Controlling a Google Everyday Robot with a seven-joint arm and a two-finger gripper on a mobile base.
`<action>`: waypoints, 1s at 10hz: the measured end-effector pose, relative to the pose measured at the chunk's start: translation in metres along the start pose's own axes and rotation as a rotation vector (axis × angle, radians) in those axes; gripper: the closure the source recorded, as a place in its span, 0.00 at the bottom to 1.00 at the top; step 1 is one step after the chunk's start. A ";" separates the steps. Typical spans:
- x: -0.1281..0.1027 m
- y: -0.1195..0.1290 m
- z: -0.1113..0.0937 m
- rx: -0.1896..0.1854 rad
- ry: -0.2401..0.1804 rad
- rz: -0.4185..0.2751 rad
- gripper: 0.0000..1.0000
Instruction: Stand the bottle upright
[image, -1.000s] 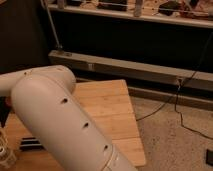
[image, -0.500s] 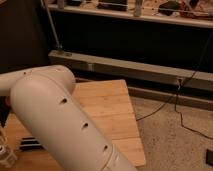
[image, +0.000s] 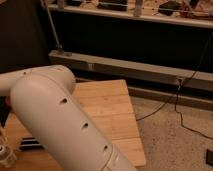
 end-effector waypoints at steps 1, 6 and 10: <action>0.000 0.000 0.000 0.000 0.000 0.000 0.93; 0.000 0.000 0.000 0.000 0.000 0.000 0.52; 0.000 0.000 0.000 0.000 0.000 0.000 0.20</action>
